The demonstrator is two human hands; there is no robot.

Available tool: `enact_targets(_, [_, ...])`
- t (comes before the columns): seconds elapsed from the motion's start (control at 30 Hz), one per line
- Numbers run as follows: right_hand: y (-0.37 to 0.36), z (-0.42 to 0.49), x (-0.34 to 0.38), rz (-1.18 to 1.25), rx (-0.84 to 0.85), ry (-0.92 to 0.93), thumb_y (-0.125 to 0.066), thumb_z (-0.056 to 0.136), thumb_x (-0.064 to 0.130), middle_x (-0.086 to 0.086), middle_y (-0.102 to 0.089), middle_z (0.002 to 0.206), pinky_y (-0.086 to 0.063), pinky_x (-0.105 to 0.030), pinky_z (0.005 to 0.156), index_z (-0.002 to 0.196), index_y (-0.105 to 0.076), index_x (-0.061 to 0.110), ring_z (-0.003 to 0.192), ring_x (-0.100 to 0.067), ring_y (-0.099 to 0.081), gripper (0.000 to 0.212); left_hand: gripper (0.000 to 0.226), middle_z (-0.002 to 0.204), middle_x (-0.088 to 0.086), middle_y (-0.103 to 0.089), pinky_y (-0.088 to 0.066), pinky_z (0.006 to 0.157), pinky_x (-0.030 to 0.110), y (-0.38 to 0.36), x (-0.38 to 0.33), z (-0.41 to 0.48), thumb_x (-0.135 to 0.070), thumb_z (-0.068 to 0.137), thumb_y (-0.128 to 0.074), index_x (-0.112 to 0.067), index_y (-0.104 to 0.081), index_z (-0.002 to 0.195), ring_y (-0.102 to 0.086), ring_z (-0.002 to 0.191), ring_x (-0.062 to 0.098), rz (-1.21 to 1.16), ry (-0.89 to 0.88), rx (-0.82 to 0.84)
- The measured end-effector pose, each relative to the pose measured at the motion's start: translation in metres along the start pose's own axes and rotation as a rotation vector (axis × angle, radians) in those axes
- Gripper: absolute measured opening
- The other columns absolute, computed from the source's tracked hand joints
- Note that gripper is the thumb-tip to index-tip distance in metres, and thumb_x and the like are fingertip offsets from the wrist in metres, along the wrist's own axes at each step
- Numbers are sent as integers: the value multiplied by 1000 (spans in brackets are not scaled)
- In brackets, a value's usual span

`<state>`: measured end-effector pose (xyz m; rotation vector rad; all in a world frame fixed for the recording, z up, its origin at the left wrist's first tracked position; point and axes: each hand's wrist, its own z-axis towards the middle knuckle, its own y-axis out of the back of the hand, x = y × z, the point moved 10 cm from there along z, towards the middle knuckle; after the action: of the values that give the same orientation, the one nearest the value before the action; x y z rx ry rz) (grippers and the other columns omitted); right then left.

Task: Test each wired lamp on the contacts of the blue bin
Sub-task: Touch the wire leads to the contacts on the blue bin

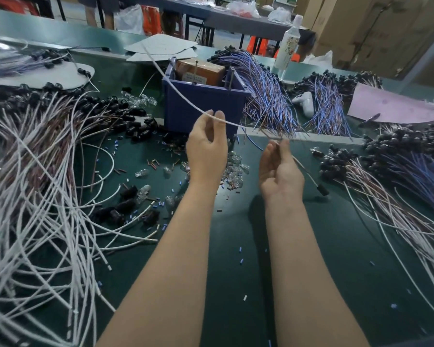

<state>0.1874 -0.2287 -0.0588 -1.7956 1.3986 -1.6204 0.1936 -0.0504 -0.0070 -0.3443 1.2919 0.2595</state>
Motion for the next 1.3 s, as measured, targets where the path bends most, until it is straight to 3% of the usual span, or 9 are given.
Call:
enact_targets(0.1, [3,2,-9,-68,-32,-26,-62,91,14,-3,-64,49,-51,-16,44,70,-58,2,42,-6,-60,24,24,95,-2,-66,-49,66,22,-16,6,-1,1,95,-38,-12,-55,106,-59,62,6,-299,107,140])
enact_targets(0.23, [3,4,-14,-59,-11,-33,-60,92,15,-5,-64,51,-54,-19,47,77,-56,2,45,-10,-62,20,20,86,3,-67,-53,66,20,-32,12,-4,-1,93,-40,-8,-59,96,-61,63,7,-588,253,254])
enact_targets(0.37, [-4,3,-17,-70,40,-45,-62,91,15,-4,-65,53,-52,-17,46,77,-59,3,46,-8,-62,18,6,80,-3,-64,-53,71,19,-29,18,-4,-20,95,-56,-15,-59,92,-60,67,2,-309,168,246])
enact_targets(0.6, [-4,0,-18,-408,38,-12,-60,92,30,2,-55,48,-38,-14,37,69,-57,9,37,-4,-46,32,12,72,-1,-64,-53,66,14,-38,19,-9,-4,92,-58,-10,-63,84,-62,60,-2,-261,151,313])
enact_targets(0.77, [-52,-29,31,-1179,271,600,-57,93,39,9,-49,50,-37,-16,51,58,-54,20,45,-1,-43,40,16,66,-3,-60,-49,57,12,-10,24,2,-9,94,-57,-14,-62,79,-56,51,-6,-198,151,75])
enact_targets(0.87, [-79,-51,34,-1403,377,903,-56,95,24,5,-68,89,-43,-15,80,95,-68,15,87,0,-58,15,9,71,-5,-61,-47,59,12,-3,23,4,-10,95,-55,-11,-62,90,-56,56,-4,-174,128,24])
enact_targets(0.97, [-71,-37,4,-1615,467,714,-55,95,17,-6,-69,100,-42,-23,81,110,-67,8,95,-19,-61,22,6,77,-1,-60,-48,61,15,0,19,6,-8,95,-54,-10,-59,98,-57,60,0,-189,91,-10])
enact_targets(1.13, [-58,-29,-3,-1457,494,538,-55,95,18,8,-56,63,-38,-20,58,100,-69,14,59,-9,-48,15,18,82,-5,-60,-44,61,18,22,24,13,-13,100,-41,-17,-56,89,-51,65,4,-264,134,-173])
enact_targets(1.3, [-48,-21,-3,-1428,496,454,-55,94,24,8,-53,55,-36,-16,52,89,-68,20,51,-5,-44,15,28,80,-9,-63,-42,69,20,53,37,21,-14,100,-30,-21,-48,80,-55,71,2,-444,269,-384])
